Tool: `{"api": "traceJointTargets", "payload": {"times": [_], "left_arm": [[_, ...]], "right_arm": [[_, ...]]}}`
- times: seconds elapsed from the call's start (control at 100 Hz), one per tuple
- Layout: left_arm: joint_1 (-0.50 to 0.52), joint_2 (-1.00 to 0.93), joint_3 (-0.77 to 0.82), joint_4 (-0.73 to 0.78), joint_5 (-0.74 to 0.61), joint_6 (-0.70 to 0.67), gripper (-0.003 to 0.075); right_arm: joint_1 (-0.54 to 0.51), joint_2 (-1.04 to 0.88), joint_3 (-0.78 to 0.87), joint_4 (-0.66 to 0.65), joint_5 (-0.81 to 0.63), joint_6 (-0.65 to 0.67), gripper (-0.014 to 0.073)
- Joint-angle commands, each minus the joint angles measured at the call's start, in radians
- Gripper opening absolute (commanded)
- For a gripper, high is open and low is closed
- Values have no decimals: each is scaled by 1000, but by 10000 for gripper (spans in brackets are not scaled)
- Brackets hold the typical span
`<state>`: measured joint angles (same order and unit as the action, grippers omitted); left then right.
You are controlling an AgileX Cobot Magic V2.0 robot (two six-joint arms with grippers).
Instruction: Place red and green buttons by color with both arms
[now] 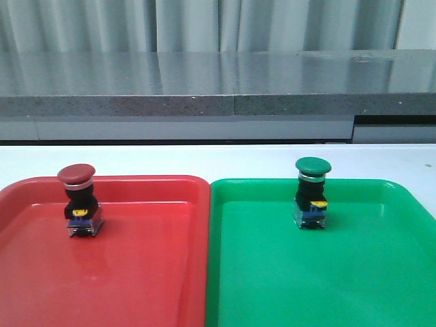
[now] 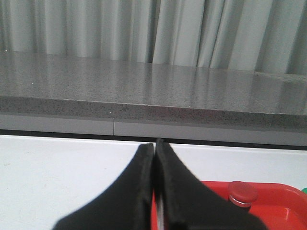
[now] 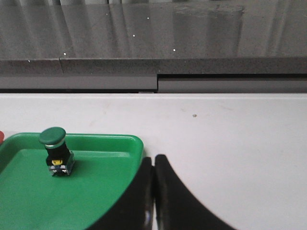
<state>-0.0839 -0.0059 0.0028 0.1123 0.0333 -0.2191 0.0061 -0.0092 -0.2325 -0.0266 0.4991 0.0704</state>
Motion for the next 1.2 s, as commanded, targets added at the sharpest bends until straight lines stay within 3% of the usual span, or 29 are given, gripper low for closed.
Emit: {"api": "traceJointTargets", "payload": {"times": [0.0, 0.5, 1.19], "left_arm": [[2, -30, 40, 0, -81, -3, -20], [2, -30, 40, 0, -81, -3, -20], [2, -30, 40, 0, -81, -3, -20]], "right_arm": [[-37, -23, 26, 44, -129, -70, -68], [-56, -23, 247, 51, -463, -60, -68], [-56, -23, 246, 51, -463, -56, -68]]}}
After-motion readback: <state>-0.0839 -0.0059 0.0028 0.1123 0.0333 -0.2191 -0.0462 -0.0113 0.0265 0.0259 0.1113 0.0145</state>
